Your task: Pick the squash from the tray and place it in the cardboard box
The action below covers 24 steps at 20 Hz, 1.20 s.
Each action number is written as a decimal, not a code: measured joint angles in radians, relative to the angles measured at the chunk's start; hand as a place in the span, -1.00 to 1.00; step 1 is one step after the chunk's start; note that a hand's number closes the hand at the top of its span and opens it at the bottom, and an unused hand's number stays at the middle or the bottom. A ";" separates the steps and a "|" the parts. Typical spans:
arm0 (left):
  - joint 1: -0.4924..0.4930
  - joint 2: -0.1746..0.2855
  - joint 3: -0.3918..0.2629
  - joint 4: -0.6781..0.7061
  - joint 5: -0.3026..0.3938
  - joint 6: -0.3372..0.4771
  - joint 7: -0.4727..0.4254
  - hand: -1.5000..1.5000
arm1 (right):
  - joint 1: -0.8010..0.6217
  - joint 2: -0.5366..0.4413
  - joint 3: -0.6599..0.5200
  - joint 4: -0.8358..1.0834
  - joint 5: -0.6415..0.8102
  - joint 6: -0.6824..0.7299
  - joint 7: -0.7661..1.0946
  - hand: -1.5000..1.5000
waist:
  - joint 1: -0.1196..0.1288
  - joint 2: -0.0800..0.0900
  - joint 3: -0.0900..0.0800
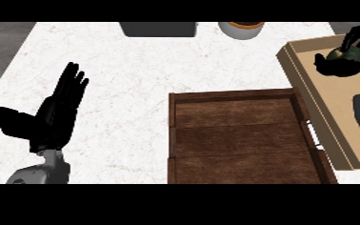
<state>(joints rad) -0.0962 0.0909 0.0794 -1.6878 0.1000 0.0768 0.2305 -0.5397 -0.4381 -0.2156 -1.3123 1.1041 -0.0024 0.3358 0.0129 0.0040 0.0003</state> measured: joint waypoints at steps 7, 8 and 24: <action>-0.013 0.000 0.000 0.028 -0.004 -0.006 -0.021 0.00 | -0.036 -0.087 0.006 0.279 0.022 0.156 -0.041 -1.00 | 0.008 0.004 0.000; -0.018 0.001 0.002 0.031 -0.004 -0.005 -0.019 0.00 | -0.038 -0.090 -0.005 0.323 0.014 0.140 -0.065 -1.00 | 0.006 0.004 0.000; -0.016 0.006 0.014 0.021 -0.002 0.002 -0.003 0.00 | -0.168 -0.063 -0.321 0.414 -0.376 -0.179 -0.417 -1.00 | -0.009 -0.004 0.001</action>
<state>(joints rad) -0.1118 0.0971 0.0939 -1.6666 0.0984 0.0785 0.2274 -0.7079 -0.5011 -0.5368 -0.8982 0.7282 -0.1817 -0.0813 0.0037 -0.0001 0.0015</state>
